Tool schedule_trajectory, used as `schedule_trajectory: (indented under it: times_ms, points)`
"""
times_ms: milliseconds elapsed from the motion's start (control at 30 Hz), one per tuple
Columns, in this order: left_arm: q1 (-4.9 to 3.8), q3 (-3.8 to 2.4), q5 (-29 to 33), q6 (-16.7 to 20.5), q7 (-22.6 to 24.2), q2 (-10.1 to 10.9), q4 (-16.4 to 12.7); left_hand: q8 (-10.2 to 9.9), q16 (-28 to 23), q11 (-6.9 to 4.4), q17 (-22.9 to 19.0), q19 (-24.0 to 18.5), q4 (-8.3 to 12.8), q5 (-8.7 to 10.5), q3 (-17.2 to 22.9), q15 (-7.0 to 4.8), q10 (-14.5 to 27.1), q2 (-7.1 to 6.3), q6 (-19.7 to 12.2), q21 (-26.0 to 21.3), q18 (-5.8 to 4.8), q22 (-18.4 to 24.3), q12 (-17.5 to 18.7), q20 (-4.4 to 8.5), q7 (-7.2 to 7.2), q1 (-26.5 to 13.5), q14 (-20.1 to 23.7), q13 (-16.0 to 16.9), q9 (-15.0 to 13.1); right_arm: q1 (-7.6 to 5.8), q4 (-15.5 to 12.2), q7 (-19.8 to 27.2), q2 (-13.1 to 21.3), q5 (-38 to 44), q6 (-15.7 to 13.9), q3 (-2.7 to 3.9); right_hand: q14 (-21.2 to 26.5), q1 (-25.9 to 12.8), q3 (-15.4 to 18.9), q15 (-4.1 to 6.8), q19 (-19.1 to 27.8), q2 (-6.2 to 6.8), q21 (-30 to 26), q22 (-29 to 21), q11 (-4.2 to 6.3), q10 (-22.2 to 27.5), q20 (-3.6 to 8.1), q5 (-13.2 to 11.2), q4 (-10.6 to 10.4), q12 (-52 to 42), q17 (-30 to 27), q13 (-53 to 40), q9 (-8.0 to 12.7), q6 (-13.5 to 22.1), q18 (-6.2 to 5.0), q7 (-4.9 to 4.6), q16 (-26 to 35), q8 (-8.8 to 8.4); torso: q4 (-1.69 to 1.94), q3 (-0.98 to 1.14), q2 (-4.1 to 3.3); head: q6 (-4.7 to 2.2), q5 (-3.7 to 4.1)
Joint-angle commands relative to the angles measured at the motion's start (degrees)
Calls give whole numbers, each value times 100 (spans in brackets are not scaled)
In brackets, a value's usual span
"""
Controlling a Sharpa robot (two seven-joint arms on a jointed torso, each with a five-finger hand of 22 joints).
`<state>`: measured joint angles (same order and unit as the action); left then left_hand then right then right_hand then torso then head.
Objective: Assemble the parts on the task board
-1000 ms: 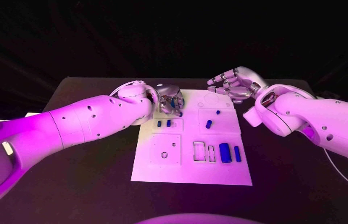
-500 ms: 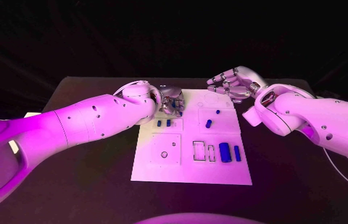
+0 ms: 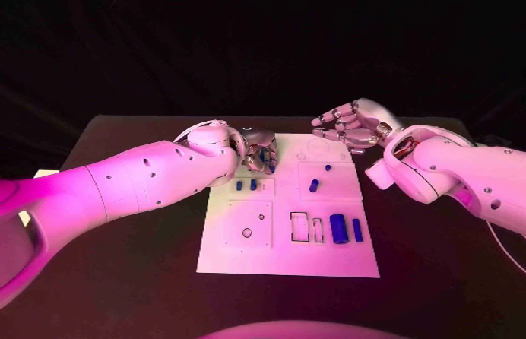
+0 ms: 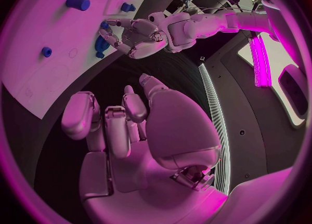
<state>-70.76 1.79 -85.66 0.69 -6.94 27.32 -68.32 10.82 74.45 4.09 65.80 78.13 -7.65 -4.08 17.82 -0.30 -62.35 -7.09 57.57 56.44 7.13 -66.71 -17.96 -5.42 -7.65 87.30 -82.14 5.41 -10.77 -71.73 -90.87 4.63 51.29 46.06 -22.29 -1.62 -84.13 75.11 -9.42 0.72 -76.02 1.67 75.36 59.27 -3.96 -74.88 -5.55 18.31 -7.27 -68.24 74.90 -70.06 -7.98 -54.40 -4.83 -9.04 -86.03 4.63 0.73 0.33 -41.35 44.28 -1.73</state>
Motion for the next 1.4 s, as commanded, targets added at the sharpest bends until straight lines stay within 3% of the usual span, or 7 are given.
schedule_trajectory:
  times_ms: [33,533,667,767,867,1100,1400]
  points:
    - [33,15,-67,-221,-47,-32,21,-31,35,0,13,53,-8,-36,41,-11,-31,3,54,34,-57,-27,23,-7,7,44,-49,-10,6,4,-10,31,-5,35,41,0,-437,-12,6,-28,54,-61,-31,-7,-2,23,4,23,-21,30,893,5,-5,23,-117,-9,37,-6,5,2,2,11,2]
    - [46,16,-68,-311,-55,-50,58,-31,109,-41,46,141,41,-33,163,-45,-179,36,193,336,-103,-276,54,18,41,31,-97,-16,10,3,-18,26,1,33,35,0,-432,-13,8,-29,80,-62,-61,-63,-3,50,4,30,-24,66,870,36,-5,28,-128,-11,54,-8,17,-2,8,25,8]
    - [47,16,-68,-268,-45,-48,54,-11,137,-66,65,169,57,-31,197,-62,-266,50,281,430,-116,-353,53,32,61,14,-117,-7,-1,3,-12,46,-1,-30,14,0,-207,10,-5,-43,638,-65,-698,-1114,-20,758,-10,40,-45,1025,190,856,0,110,-314,-32,604,-33,12,-5,5,26,-1]
    - [55,16,-68,-197,-37,-35,33,35,179,-105,104,216,88,-30,241,-96,-397,90,421,565,-137,-457,31,56,91,16,-148,19,-27,3,-2,96,-8,-153,-99,0,358,61,-70,-59,1537,-59,-1908,-2800,-50,1673,-28,54,-81,2415,-1211,2054,-2,226,-583,-59,1938,-27,11,-6,5,23,-7]
    - [68,14,-11,-66,-19,-2,-11,56,210,-129,130,260,114,-34,293,-120,-479,130,513,685,-157,-549,37,81,104,5,-178,40,-49,3,23,178,-8,-355,-205,0,1308,186,-272,-156,1807,-9,-2744,-3307,-124,2007,-93,87,-100,3154,-3292,2687,-16,344,-575,-123,4369,5,12,-7,6,23,-6]
    - [75,-22,746,239,-85,205,-160,5,186,-109,75,240,120,-37,358,-110,-458,155,486,647,-151,-541,114,87,79,-44,-171,37,-45,2,79,372,7,-765,-89,0,1961,243,-789,-485,2341,123,-4556,-4437,-439,2130,-443,119,-223,4783,-4509,4365,-68,339,-561,-354,6593,138,10,1,9,20,37]
    - [70,-85,1177,461,-87,488,-479,-9,201,-102,90,258,123,-37,377,-105,-465,155,486,704,-163,-585,133,85,65,-67,-181,39,-46,2,160,611,1,-997,26,-1,1918,213,-1282,-665,2008,175,-5828,-5310,-525,1581,-655,108,-12,5651,-5705,6009,-69,288,-586,-375,7979,181,25,-6,13,-5,35]
